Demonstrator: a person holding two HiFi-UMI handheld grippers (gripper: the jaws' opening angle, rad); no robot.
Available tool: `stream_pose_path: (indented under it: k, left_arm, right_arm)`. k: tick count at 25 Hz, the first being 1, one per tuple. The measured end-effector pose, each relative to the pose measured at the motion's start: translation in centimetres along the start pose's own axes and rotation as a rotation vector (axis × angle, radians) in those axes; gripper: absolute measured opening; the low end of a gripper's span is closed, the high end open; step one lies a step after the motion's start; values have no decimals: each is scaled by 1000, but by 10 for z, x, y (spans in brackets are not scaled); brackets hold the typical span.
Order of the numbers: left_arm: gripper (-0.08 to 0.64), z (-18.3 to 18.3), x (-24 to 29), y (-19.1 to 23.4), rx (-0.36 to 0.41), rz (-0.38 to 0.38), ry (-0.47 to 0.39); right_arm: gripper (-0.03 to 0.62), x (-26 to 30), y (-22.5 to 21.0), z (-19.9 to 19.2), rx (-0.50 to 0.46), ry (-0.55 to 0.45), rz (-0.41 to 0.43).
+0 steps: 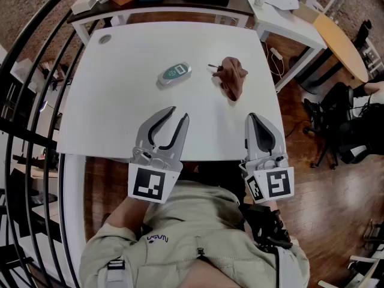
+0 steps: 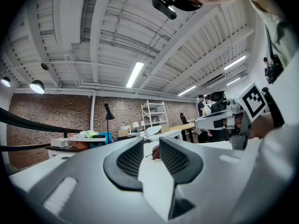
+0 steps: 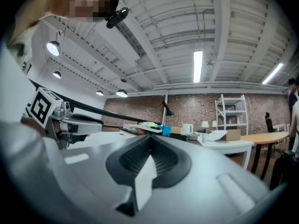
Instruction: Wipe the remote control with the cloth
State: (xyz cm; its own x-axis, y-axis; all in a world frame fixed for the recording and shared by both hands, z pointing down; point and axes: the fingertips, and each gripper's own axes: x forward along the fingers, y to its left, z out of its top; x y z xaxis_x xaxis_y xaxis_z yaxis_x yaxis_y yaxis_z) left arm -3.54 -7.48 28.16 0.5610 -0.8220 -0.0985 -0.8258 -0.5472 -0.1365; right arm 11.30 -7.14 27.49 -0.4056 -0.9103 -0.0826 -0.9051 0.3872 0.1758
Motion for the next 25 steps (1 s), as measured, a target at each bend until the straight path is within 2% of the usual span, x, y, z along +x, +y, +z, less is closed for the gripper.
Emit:
stream_pose_path:
  k: [4, 7, 9, 11, 12, 15, 20, 25]
  left_arm:
    - [134, -1, 17, 17, -6, -43, 43]
    - [241, -10, 41, 40, 40, -114, 94]
    - [298, -21, 55, 62, 38, -114, 153]
    - [317, -34, 70, 84, 24, -104, 206]
    - [348, -40, 78, 93, 16, -112, 230]
    - [354, -59, 101, 110, 14, -145, 305]
    - [389, -106, 131, 109, 8, -224, 461]
    - [431, -142, 136, 104, -55, -313, 612]
  right_arm:
    - [5, 17, -4, -1, -39, 25, 18]
    - [6, 36, -15, 0, -50, 42, 32]
    - [98, 49, -22, -3, -60, 63, 46]
    - [123, 63, -32, -3, -76, 73, 46]
    - [130, 71, -38, -4, -81, 77, 45]
    - [146, 97, -55, -15, -97, 117, 60]
    - [164, 137, -64, -37, -111, 184, 144]
    - [164, 144, -66, -56, -42, 232, 206]
